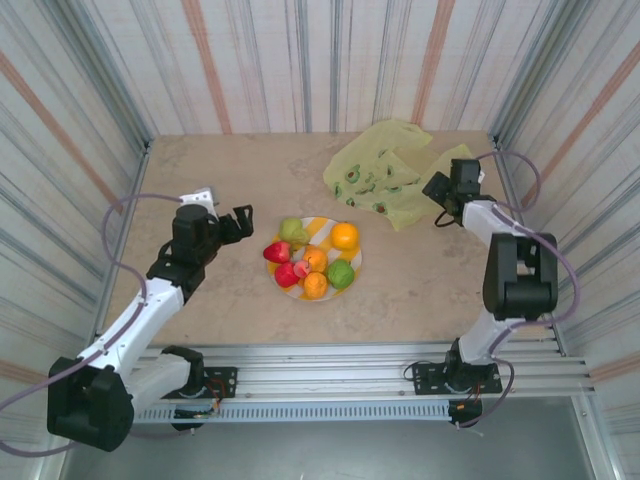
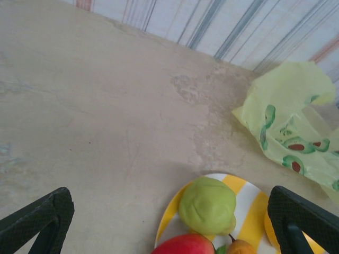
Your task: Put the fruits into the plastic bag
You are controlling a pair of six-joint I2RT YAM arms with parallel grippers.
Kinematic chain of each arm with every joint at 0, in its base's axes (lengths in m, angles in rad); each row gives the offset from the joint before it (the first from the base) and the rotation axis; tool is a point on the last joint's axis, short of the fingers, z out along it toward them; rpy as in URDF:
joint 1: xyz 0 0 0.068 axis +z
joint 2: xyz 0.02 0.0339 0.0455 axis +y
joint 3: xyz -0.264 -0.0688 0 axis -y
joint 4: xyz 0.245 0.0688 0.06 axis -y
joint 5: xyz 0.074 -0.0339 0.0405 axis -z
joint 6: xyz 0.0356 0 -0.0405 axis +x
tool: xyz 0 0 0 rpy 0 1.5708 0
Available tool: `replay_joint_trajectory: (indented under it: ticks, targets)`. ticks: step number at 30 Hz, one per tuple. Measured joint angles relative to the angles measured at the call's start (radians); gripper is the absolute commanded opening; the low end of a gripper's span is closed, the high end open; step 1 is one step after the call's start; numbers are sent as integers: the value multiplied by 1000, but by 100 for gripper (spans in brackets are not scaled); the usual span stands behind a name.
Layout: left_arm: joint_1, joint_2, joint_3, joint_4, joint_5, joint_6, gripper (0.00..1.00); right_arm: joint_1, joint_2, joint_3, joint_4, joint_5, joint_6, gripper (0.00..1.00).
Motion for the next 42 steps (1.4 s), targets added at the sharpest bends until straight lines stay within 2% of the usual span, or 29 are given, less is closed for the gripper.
replay_joint_trajectory:
  ticks: [1, 4, 6, 7, 11, 17, 23, 29, 35, 39, 42]
  targets:
    - [-4, 6, 6, -14, 1, 0, 98, -1, 42, 29, -7, -18, 3, 50]
    - [-14, 14, 20, -56, 4, -1, 99, -15, 134, 103, -27, -68, 0, 17]
    - [-21, 13, 32, -83, 11, -2, 99, -39, 155, 126, -37, -113, -12, 2]
    - [-25, 12, 38, -94, 18, -3, 99, -53, 155, 127, -39, -133, -18, 0]
    - [-37, -17, 50, -124, 37, -10, 99, -136, 104, 126, -43, -244, -75, 0]
    - [-47, -75, 92, -163, 44, -23, 98, -252, -138, 131, -7, -493, -143, 0]
    - [-96, -85, 233, -232, 82, 27, 96, -269, -317, 233, 27, -760, -243, 0]
    - [-207, -39, 398, -246, 148, 238, 94, -255, -408, 312, 37, -998, -354, 0]
    - [-300, 120, 552, -208, 269, 540, 91, -242, -415, 389, -31, -1170, -451, 0]
    - [-319, 233, 628, -178, 359, 715, 91, -233, -428, 407, -97, -1246, -496, 0]
    - [-320, 317, 700, -175, 407, 788, 91, -226, -446, 409, -126, -1283, -509, 0]
